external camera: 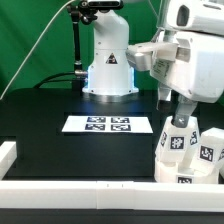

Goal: Assemble stool

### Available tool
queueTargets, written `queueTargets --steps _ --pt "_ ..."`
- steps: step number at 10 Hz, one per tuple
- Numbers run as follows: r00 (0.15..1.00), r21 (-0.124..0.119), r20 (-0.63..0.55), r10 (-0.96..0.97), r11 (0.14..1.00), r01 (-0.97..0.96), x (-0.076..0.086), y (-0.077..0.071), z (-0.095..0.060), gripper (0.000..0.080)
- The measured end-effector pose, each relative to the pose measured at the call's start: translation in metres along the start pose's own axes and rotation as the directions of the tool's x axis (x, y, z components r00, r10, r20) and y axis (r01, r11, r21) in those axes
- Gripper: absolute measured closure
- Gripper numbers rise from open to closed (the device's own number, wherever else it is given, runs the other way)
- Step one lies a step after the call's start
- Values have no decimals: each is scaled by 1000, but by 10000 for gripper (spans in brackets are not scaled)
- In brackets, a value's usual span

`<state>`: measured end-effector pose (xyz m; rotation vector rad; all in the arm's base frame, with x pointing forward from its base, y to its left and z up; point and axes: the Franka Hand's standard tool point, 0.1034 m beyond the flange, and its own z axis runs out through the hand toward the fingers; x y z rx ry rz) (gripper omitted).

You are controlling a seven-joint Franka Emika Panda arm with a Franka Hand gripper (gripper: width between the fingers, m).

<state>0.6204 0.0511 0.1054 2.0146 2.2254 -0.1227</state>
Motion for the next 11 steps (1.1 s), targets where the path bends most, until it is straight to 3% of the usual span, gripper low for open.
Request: queueTargets --steps 2,6,7,8,9,11 --pt "1000 22 6 0 1000 0 1 -1 6 151" --pt "1000 34 6 18 999 -18 4 -5 14 151" --pt "1000 35 7 18 999 -19 4 -5 14 240" --pt "1000 38 7 19 999 -20 3 -5 14 423" --pt "1000 39 7 21 999 -21 2 -6 14 464" --pt "1000 39 7 22 999 -22 2 -6 15 464"
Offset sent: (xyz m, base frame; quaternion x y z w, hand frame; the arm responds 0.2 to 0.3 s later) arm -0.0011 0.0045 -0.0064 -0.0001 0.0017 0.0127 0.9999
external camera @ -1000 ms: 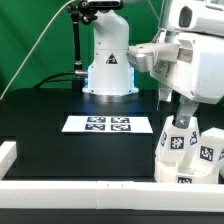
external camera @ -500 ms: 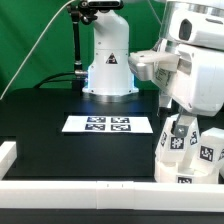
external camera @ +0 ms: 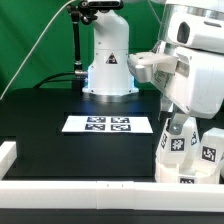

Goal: Assemble stool

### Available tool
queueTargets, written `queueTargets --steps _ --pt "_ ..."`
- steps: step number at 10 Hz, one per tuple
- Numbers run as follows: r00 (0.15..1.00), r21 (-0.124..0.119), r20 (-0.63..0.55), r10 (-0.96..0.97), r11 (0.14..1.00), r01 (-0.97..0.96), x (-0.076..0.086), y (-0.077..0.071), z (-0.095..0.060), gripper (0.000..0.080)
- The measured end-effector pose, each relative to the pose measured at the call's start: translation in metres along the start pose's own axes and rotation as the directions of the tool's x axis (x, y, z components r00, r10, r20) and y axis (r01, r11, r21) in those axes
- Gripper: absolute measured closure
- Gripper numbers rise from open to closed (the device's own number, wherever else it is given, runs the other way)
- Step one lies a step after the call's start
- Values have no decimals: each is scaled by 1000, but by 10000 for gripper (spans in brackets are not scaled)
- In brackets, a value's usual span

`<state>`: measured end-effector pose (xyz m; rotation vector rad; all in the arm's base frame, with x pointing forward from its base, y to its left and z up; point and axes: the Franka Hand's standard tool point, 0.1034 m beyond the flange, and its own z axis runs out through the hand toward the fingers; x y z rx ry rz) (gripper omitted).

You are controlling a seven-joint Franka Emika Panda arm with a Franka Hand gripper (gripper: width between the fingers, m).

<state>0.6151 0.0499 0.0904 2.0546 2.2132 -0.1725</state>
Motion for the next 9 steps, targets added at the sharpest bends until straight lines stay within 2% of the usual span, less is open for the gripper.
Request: queueTargets --steps 2,4,6,8,9 --pt "999 0 -1 33 999 -33 0 0 0 464" --pt "972 13 -4 236 972 -236 -2 -2 1 464" --pt "911 30 0 412 911 -411 -2 -4 1 463" --pt "809 52 -5 588 808 -587 -2 -6 1 463" --pt "790 51 -3 614 789 -613 -2 -6 1 463"
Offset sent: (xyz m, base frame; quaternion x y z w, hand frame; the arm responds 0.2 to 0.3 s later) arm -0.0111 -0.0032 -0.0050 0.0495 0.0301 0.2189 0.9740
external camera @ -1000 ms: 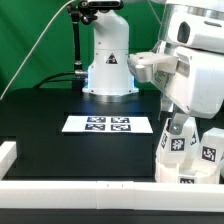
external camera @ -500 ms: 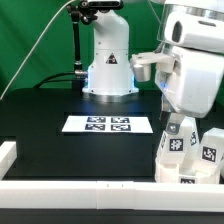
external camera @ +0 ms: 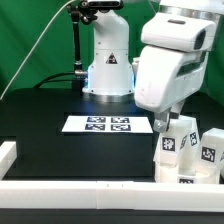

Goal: Assemble stool

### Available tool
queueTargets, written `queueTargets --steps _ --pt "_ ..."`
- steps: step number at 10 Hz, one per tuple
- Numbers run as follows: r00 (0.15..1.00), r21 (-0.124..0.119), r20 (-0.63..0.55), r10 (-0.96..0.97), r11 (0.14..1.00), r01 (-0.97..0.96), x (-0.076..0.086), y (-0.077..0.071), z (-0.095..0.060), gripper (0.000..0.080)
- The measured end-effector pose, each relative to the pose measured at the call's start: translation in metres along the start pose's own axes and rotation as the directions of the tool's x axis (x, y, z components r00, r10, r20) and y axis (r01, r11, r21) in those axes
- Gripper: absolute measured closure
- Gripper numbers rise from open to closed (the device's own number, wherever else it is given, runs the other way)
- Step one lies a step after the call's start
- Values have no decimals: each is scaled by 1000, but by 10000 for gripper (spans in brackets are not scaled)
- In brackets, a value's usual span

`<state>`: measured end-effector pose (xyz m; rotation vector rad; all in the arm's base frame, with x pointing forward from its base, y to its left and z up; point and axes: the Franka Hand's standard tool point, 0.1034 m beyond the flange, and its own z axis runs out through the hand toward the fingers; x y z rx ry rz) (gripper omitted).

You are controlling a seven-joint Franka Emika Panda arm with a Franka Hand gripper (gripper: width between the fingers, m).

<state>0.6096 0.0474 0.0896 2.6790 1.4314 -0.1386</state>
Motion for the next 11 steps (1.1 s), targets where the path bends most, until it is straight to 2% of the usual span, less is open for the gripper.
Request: queueTargets --steps 5,7,9,11 --pt "941 4 -3 339 941 -339 1 0 0 463" --pt "812 42 -12 583 812 -582 1 -1 0 463" --pt "657 74 -8 754 655 -752 3 -1 0 463" --pt "500 117 -2 866 496 -860 3 1 0 463"
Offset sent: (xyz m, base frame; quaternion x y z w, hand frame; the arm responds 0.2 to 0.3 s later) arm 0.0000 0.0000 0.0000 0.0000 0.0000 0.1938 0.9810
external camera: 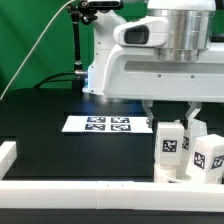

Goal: Assemble stool

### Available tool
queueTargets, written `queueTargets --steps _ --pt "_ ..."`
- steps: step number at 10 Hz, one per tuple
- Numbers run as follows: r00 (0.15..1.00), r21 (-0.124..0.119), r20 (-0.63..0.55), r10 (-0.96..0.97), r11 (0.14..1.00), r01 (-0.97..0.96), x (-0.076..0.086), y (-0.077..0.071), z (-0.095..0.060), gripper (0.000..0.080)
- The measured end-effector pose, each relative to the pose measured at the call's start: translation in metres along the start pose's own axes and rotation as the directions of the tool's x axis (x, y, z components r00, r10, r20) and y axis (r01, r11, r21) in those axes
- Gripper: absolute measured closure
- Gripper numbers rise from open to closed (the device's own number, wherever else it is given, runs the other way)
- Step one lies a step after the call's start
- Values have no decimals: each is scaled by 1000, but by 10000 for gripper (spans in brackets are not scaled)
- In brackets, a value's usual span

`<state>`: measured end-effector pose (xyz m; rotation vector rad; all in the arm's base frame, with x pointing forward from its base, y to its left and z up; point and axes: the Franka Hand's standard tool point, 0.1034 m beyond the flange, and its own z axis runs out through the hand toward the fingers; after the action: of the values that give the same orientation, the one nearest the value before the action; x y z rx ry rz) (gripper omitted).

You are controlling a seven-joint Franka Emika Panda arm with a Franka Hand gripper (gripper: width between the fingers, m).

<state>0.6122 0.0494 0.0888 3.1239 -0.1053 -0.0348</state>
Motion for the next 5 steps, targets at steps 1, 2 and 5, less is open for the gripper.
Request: queueTargets --steps 1,2,5 --pt "999 6 -20 41 999 -41 3 -1 0 463" --pt "992 9 -19 122 993 -121 3 -2 0 463" --pt "948 13 -17 317 948 -317 2 -4 0 463"
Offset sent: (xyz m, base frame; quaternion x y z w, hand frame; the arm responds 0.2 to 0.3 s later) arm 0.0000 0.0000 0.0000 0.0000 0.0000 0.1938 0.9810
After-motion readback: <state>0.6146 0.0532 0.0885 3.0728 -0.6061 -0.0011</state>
